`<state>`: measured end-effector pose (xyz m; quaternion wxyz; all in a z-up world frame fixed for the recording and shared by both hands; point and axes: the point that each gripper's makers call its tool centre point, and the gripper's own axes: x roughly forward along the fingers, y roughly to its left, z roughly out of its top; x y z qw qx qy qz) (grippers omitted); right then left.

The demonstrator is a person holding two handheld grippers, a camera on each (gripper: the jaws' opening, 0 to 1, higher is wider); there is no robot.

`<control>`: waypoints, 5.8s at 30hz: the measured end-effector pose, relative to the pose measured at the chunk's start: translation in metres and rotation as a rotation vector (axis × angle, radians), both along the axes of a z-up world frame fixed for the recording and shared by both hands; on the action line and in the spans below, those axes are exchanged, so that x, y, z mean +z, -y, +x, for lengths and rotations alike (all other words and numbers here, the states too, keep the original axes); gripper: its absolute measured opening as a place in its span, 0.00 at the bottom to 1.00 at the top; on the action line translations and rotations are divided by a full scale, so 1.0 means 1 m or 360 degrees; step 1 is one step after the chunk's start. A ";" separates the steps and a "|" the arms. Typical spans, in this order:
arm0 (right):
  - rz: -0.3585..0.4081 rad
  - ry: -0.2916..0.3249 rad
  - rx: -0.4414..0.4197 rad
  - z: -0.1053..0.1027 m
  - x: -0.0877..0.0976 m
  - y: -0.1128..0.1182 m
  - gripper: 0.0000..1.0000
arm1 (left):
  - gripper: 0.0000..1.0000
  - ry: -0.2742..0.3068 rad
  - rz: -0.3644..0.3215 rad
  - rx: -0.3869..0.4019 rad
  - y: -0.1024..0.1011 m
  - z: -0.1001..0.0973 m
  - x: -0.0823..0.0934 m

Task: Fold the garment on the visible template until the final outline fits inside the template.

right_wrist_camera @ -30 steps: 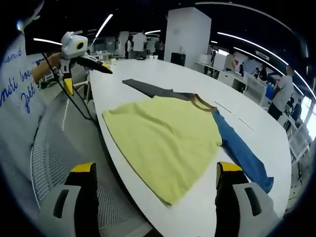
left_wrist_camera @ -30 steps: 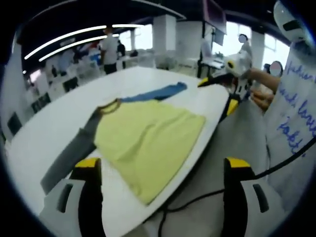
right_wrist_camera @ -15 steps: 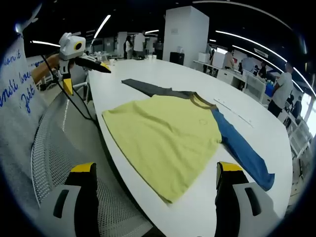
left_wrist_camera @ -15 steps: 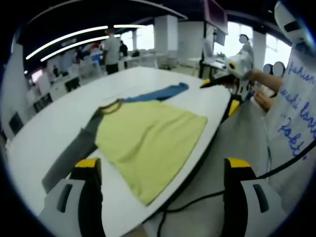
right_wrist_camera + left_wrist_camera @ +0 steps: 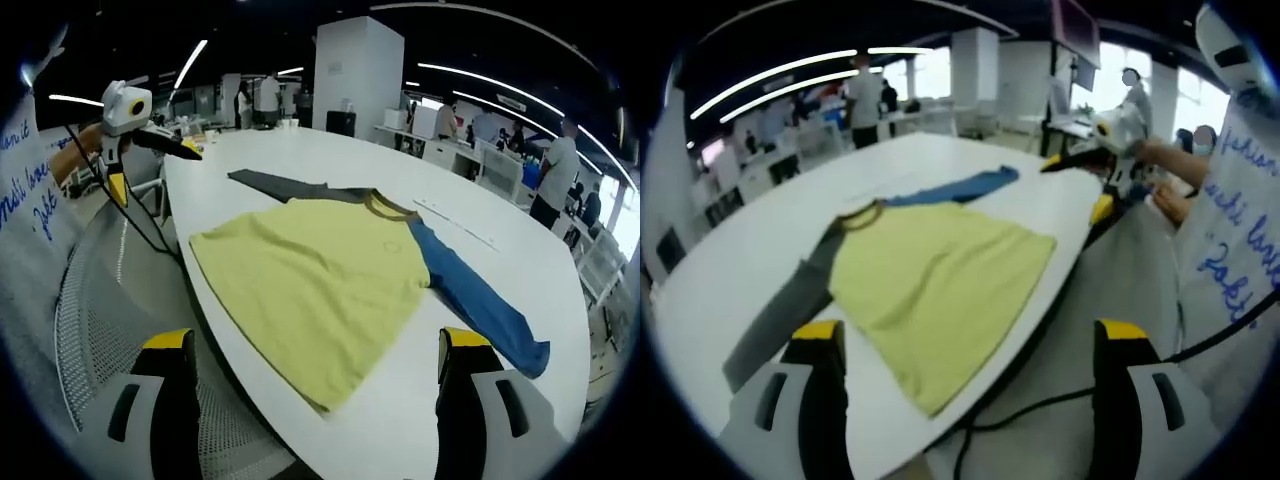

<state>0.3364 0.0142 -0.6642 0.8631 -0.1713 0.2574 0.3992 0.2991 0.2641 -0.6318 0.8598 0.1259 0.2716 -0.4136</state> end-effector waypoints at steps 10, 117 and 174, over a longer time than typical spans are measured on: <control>0.0013 0.0025 -0.0053 0.022 0.003 0.021 1.00 | 0.99 -0.0006 -0.0009 0.0012 0.000 0.000 0.003; -0.0060 0.0007 -0.1126 0.212 -0.068 0.292 0.39 | 0.92 -0.0027 -0.0038 0.0138 0.013 0.007 0.023; -0.0044 -0.0151 -0.1295 0.239 -0.119 0.319 0.16 | 0.96 -0.0139 0.0056 0.0223 0.005 0.003 0.012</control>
